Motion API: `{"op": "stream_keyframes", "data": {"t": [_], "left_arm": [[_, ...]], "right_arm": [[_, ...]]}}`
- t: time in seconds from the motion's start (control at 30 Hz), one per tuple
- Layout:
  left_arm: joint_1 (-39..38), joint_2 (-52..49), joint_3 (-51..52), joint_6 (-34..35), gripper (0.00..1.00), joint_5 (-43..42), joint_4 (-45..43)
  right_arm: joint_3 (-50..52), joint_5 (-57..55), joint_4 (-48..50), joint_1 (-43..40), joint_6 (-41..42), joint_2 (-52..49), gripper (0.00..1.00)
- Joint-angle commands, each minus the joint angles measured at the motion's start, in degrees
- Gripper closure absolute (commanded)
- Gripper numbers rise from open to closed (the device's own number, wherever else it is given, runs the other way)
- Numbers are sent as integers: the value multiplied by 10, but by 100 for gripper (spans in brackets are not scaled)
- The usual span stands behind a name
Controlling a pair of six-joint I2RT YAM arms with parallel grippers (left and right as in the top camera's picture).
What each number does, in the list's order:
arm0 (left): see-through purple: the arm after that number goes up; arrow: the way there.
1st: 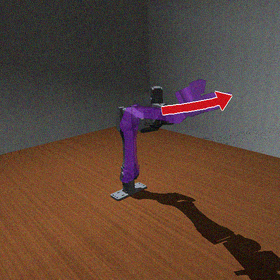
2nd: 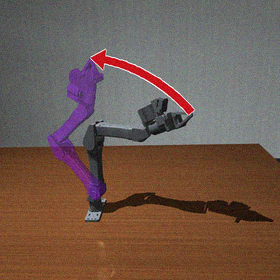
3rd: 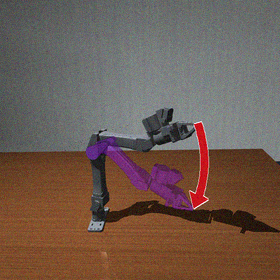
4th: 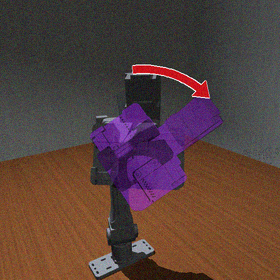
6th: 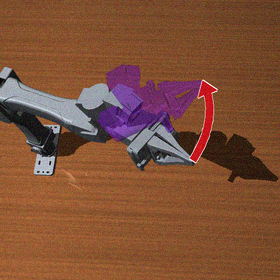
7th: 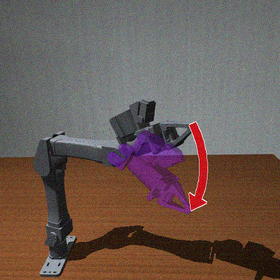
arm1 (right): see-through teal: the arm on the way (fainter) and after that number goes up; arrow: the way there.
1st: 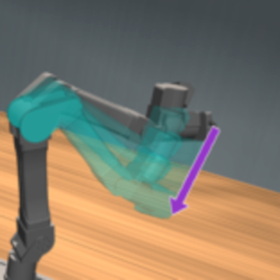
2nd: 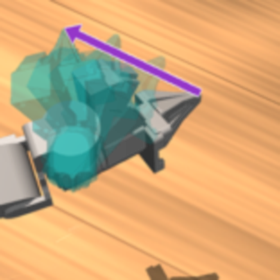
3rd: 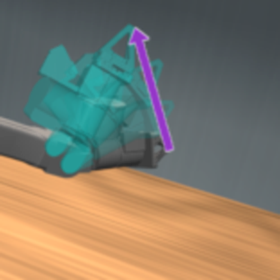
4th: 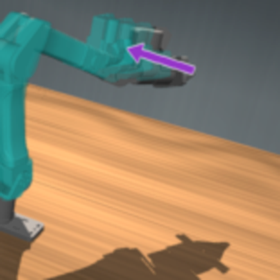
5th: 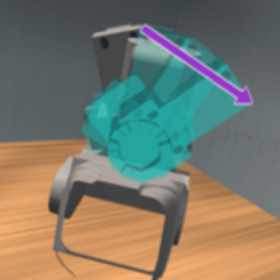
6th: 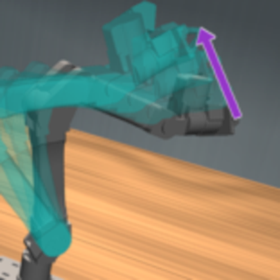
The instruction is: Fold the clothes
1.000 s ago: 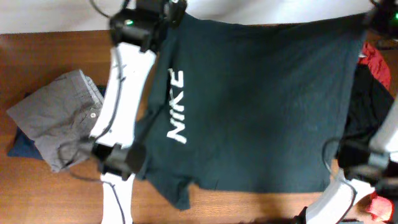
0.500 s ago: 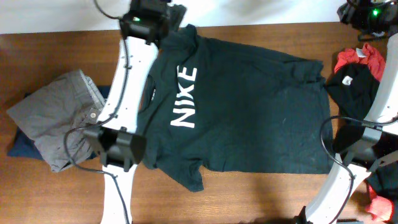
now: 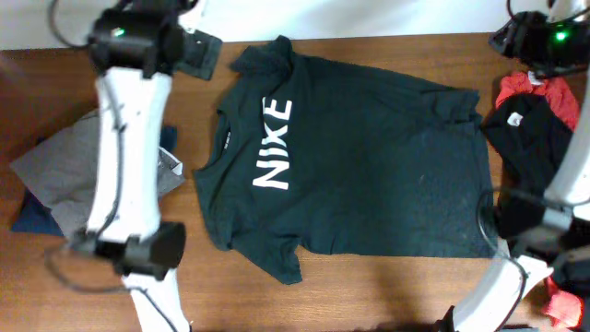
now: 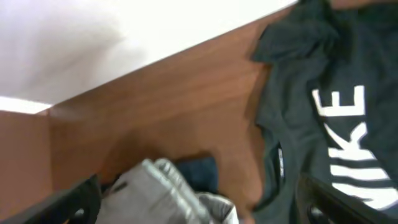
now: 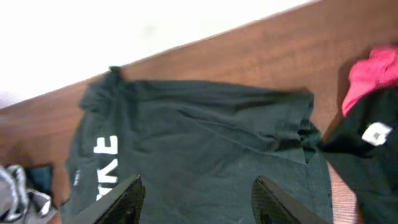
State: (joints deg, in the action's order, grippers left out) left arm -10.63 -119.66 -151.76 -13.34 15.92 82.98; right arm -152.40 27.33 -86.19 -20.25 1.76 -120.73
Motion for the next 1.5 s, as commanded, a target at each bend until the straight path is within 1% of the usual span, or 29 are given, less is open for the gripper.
{"op": "stream_keyframes", "data": {"t": [0.0, 0.1, 0.2, 0.27, 0.3, 0.33, 0.43, 0.57, 0.67, 0.73, 0.8, 0.87, 0.97, 1.1, 1.27, 1.3, 1.33, 1.4, 1.47], "left_arm": [[14, 133, -10, 38, 1, -6, 45], [19, 188, -10, 64, 1, -19, 97], [19, 217, -9, 82, 1, -70, 137], [19, 231, 13, 82, 1, -119, 137], [19, 236, 30, 82, 1, -129, 137], [19, 239, 48, 87, 1, -133, 137], [19, 241, 129, 127, 1, -132, 137], [28, 241, 283, 169, 1, -133, 137], [36, 241, 393, 175, 1, -151, 136], [40, 241, 457, 179, 1, -186, 126], [39, 241, 521, 179, 1, -196, 107], [39, 241, 589, 183, 1, -196, 75], [40, 241, 677, 189, 1, -196, 18], [41, 241, 792, 226, 1, -196, -74], [68, 241, 894, 273, 2, -201, -162], [80, 241, 914, 282, 9, -212, -185], [86, 241, 923, 282, 15, -220, -198], [99, 241, 940, 282, 25, -246, -232], [105, 241, 952, 281, 31, -278, -260]], "right_arm": [[-6, 19, -12, 3, -16, 113, 37], [-6, -7, -31, 4, -15, 163, 34], [-6, -24, -77, 3, -15, 198, 32], [-6, -37, -111, 4, -14, 207, 30], [2, -40, -111, 4, -9, 210, 25], [14, -40, -111, 5, -9, 215, 23], [51, -40, -111, 12, -7, 216, 20], [132, -36, -111, 22, 2, 218, 20], [188, -37, -111, 38, -1, 231, 20], [229, -42, -111, 55, -10, 253, 20], [274, -65, -111, 73, -9, 282, 20], [330, -113, -111, 97, -9, 315, 20], [425, -164, -95, 122, 17, 359, 19], [570, -162, -33, 131, 37, 403, 16], [721, -160, 45, 130, 76, 402, 15], [758, -160, 73, 130, 82, 397, 21], [772, -160, 85, 130, 88, 394, 23], [812, -160, 121, 130, 112, 383, 27], [838, -160, 152, 129, 129, 372, 27]]}}
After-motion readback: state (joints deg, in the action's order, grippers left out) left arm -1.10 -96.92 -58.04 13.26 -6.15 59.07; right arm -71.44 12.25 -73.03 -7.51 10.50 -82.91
